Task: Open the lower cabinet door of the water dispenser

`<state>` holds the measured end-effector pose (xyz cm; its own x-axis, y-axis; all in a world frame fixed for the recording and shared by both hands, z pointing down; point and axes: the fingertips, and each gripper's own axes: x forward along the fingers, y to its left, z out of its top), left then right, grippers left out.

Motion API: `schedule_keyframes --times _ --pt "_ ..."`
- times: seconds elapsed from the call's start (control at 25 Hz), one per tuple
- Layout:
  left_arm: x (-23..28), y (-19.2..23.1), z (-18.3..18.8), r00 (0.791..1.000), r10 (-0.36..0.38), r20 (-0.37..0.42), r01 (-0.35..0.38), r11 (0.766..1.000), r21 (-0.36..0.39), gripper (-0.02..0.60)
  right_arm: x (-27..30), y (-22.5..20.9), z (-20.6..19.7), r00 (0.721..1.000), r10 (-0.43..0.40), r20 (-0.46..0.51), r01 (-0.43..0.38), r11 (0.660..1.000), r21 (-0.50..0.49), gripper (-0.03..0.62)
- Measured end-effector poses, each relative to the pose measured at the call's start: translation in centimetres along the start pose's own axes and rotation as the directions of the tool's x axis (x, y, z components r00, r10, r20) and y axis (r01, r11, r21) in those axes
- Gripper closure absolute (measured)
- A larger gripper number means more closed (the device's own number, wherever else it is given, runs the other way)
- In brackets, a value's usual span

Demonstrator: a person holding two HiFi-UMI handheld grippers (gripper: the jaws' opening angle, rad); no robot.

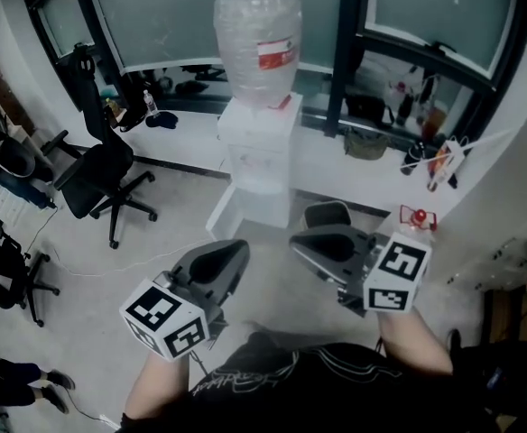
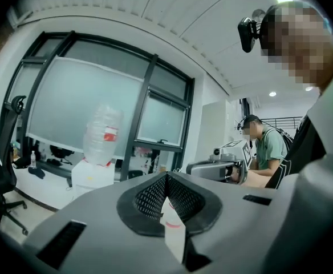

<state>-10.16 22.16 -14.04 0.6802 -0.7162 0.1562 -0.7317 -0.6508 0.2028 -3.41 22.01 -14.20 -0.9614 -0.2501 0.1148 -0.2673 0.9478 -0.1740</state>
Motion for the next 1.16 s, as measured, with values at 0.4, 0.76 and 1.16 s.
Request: schedule_keyframes --times 0.4,0.76,1.16 --pt "-0.7 -2.4 1.3 1.000 -0.008 0.008 0.007 0.997 0.080 0.581 -0.7 3.0 0.6 0.999 -0.029 -0.019 0.027 0.994 -0.106 0.582" --pt "-1.3 -3.8 1.2 1.000 -0.015 0.017 0.012 0.990 0.138 0.581 -1.7 4.0 1.3 0.999 -0.041 -0.008 0.039 0.991 -0.127 0.582" --pt "-1.3 -4.3 0.7 1.000 -0.009 0.007 0.007 0.989 0.150 0.580 -2.0 4.6 1.3 0.999 -0.032 0.000 0.032 0.989 -0.148 0.582"
